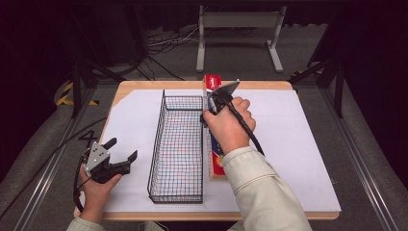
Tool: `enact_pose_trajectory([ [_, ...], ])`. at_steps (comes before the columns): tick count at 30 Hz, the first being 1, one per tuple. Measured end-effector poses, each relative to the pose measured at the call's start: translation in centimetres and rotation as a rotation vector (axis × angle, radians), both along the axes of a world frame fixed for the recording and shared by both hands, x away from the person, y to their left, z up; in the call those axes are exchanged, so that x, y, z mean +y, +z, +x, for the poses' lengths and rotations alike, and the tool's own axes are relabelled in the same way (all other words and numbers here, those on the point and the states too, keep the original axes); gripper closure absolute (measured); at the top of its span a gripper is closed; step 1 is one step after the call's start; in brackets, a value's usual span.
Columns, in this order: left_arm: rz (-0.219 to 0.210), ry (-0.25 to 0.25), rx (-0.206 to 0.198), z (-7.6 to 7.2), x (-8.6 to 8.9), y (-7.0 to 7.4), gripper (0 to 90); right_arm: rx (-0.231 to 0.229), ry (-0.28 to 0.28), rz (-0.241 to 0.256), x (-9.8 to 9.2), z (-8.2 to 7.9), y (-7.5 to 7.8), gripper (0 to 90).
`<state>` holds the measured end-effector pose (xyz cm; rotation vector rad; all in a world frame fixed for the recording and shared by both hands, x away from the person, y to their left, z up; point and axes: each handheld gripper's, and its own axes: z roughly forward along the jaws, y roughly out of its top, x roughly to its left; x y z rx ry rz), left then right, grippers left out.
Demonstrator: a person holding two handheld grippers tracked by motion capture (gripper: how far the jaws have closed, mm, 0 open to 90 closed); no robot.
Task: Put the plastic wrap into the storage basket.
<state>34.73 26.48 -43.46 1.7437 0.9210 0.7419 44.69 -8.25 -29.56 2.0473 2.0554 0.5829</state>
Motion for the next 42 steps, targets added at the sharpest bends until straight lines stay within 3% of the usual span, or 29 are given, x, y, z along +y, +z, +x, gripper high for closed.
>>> enact_pose_trajectory([
  [13,-0.021,0.015,0.007,-0.3,0.0,0.3,13.0,0.0,0.007,0.025,3.5,0.3,0.0,40.1],
  [18,-0.019,0.016,-0.004,-0.6,0.0,0.4,12.9,-0.02,0.004,0.033,4.4,0.3,-0.3,40.0],
  [26,-0.011,0.015,-0.007,-0.7,-0.2,0.5,14.0,0.02,0.058,0.089,5.6,-0.1,-0.5,40.3],
  [36,-0.022,0.024,-0.015,-0.8,0.1,0.6,13.9,-0.033,-0.017,0.084,6.9,0.1,-1.9,40.1],
  [37,-0.016,0.025,-0.016,-0.8,0.1,0.6,13.9,-0.054,-0.046,0.085,7.2,0.2,-2.5,40.0],
  [42,-0.015,0.027,-0.019,-0.9,0.2,0.6,13.9,-0.037,-0.052,0.057,7.4,0.2,-3.3,40.1],
])
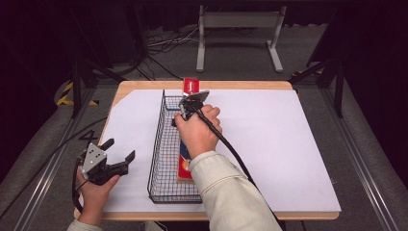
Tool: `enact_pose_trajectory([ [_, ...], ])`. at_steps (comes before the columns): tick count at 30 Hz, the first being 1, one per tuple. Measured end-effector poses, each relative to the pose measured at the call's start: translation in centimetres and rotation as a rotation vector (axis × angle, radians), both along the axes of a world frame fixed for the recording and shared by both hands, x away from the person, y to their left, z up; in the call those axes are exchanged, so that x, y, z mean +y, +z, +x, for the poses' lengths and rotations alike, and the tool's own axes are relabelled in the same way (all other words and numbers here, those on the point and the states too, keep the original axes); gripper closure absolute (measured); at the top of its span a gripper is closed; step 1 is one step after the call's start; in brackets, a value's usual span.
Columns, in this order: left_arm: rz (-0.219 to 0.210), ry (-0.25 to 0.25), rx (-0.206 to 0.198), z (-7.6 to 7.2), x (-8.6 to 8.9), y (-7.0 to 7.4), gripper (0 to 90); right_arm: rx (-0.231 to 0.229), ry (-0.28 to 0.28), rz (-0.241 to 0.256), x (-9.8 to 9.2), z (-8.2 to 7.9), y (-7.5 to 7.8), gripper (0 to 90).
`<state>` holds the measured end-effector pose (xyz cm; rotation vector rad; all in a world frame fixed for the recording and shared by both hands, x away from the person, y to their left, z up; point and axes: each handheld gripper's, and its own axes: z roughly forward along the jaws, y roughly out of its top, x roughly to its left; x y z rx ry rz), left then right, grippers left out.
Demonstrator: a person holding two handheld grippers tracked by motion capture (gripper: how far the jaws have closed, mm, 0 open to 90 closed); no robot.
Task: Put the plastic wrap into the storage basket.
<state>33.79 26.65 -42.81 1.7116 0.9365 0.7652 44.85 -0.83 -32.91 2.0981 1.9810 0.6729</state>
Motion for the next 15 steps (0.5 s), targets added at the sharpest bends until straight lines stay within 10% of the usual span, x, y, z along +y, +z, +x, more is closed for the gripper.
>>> enact_pose_trajectory([
  [15,0.009,0.003,0.0,0.0,0.0,0.0,13.8,0.05,-0.001,-0.015,1.1,-0.1,-2.1,40.0],
])
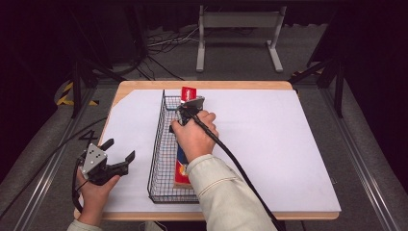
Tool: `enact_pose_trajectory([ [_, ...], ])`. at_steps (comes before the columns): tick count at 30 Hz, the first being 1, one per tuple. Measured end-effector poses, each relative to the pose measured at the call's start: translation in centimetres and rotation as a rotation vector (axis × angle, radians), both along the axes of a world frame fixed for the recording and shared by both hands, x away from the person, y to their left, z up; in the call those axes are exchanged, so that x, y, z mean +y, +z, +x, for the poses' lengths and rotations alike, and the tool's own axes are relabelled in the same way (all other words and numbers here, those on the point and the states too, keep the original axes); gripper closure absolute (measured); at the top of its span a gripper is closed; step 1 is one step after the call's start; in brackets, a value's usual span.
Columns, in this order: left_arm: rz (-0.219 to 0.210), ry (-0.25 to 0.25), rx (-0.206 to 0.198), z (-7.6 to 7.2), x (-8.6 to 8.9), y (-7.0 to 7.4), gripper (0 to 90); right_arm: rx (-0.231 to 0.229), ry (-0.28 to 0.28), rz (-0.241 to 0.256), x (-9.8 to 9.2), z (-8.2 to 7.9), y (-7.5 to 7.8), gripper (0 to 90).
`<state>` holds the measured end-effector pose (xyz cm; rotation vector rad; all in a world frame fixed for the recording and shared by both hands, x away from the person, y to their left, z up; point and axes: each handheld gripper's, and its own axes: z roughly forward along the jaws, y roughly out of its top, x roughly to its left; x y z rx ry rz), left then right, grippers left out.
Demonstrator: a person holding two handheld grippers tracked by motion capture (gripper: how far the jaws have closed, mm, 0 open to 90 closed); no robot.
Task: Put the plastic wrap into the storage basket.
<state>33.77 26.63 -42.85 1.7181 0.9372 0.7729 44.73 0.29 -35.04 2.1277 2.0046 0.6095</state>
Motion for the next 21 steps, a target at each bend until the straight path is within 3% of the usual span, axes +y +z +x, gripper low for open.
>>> enact_pose_trajectory([
  [21,0.001,0.01,0.003,0.0,0.2,-0.2,13.7,0.043,-0.001,-0.036,0.7,0.3,-2.9,39.7],
])
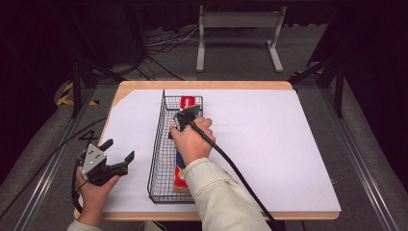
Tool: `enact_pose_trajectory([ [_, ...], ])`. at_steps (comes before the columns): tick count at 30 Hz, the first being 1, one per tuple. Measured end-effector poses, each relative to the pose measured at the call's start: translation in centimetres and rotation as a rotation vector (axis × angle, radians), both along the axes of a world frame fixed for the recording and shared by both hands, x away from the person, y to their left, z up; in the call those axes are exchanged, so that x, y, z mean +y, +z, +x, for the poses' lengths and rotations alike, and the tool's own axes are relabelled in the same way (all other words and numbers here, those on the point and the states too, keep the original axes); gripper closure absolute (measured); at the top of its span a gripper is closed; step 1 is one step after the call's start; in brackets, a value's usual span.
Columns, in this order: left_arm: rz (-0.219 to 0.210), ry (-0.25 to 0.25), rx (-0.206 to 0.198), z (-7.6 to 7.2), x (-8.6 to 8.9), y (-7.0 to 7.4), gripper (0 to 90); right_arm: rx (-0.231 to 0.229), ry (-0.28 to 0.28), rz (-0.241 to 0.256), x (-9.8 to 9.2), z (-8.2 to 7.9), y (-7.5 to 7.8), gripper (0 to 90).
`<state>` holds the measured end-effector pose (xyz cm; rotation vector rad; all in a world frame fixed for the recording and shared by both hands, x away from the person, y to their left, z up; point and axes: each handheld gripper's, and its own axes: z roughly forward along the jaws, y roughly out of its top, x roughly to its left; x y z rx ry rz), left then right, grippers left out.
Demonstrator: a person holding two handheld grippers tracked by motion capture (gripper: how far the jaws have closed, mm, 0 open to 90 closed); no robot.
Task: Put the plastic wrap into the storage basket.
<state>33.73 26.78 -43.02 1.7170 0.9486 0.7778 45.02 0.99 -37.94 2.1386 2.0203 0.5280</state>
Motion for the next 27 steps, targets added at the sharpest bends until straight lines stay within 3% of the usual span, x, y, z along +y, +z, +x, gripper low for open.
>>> enact_pose_trajectory([
  [17,-0.011,0.009,0.004,0.0,0.3,0.0,13.2,0.028,0.015,-0.038,0.7,0.1,-1.7,39.4],
  [27,-0.012,0.009,0.004,0.0,0.3,-0.1,13.2,0.036,-0.002,-0.033,0.8,0.3,-1.8,38.4],
])
